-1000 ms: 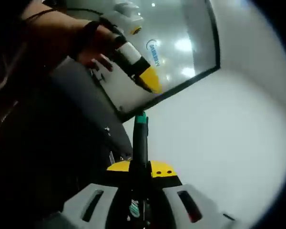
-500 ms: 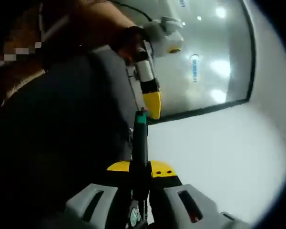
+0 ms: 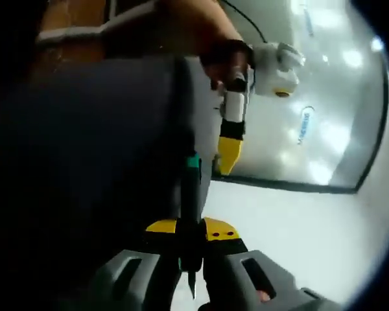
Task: Pick up the tools and put them into their designated positions in the toolbox.
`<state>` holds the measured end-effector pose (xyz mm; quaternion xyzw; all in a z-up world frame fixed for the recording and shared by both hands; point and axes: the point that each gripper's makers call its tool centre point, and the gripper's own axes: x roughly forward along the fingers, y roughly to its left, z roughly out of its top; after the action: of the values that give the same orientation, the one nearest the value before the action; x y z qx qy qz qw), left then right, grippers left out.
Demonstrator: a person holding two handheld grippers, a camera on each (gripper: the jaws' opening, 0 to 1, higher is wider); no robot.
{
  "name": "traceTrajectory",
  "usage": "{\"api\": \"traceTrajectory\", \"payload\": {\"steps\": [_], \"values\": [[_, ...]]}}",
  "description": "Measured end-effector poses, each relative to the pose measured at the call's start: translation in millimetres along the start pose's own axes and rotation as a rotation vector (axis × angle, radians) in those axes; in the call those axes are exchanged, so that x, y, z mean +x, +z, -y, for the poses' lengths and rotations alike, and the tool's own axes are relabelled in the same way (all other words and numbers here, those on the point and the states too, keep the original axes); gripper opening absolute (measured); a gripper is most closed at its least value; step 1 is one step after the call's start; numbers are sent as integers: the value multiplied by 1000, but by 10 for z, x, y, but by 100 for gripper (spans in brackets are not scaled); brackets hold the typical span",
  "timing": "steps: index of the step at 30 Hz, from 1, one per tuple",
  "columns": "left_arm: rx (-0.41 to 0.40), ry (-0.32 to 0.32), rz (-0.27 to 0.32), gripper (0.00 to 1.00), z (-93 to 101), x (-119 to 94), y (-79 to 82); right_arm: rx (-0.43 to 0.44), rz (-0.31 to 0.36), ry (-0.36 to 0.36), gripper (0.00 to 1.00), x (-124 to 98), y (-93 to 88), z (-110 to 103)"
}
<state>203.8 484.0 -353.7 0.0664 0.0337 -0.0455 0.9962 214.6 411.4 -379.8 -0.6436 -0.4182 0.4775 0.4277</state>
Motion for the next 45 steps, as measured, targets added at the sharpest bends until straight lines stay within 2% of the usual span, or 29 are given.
{"api": "traceTrajectory", "payload": {"steps": [4, 7, 10, 11, 13, 16, 19, 20, 21, 23, 25, 26, 28, 29, 30, 31, 33, 35, 37, 39, 41, 42, 45], "values": [[23, -18, -37, 16, 62, 30, -89, -111, -22, 6, 10, 41, 36, -40], [56, -30, -75, 16, 115, 56, -171, -96, -14, 17, 11, 20, 87, -58], [96, -47, -127, 15, 181, 85, -275, -118, -7, 23, 11, 11, 88, -55], [82, -45, -110, 13, 191, 90, -254, -102, -4, 43, 11, 2, 74, -69], [86, -56, -116, 13, 212, 91, -250, -75, -2, 92, 13, -47, 27, -104], [76, -59, -118, 13, 219, 96, -254, -18, 42, 112, 18, -181, 1, -116], [67, -67, -111, 13, 235, 100, -242, 45, 63, 119, 23, -434, -62, -155], [60, -68, -112, 13, 242, 107, -242, 111, 86, 95, 25, -513, -49, -135], [58, -72, -110, 13, 254, 114, -238, 249, 99, 63, 25, -606, -69, -96], [62, -80, -105, 13, 293, 127, -232, 417, 109, 3, 13, -721, -138, 23], [60, -81, -108, 13, 301, 134, -228, 708, 159, -49, 13, -786, -169, 161], [58, -81, -109, 13, 306, 137, -230, 853, 155, -117, 10, -776, -261, 284], [59, -75, -110, 13, 301, 144, -227, 1111, 43, -351, 0, -811, -577, 544], [58, -63, -111, 13, 283, 147, -226, 1255, 0, -400, 0, -812, -622, 551], [45, -34, -113, 13, 233, 154, -226, 1323, 4, -405, 0, -766, -583, 542], [16, 12, -119, 13, 156, 163, -234, 1411, -43, -431, 0, -703, -575, 491], [23, 11, -117, 13, 160, 175, -227, 1476, -58, -441, 0, -549, -474, 419], [31, -2, -118, 12, 211, 176, -233, 1515, -173, -480, 0, -418, -539, 261], [34, -5, -126, 10, 216, 180, -237, 1564, -243, -451, 0, -234, -532, 79], [43, 26, -147, 8, 163, 181, -244, 1566, -300, -435, 0, -148, -560, -29], [55, 25, -156, 5, 180, 175, -242, 1627, -307, -411, 0, -101, -533, -111], [67, 27, -157, 3, 183, 176, -245, 1644, -292, -427, 0, -108, -548, -78], [93, 37, -149, 2, 168, 194, -248, 1691, -305, -406, 0, -111, -577, -99]]}}
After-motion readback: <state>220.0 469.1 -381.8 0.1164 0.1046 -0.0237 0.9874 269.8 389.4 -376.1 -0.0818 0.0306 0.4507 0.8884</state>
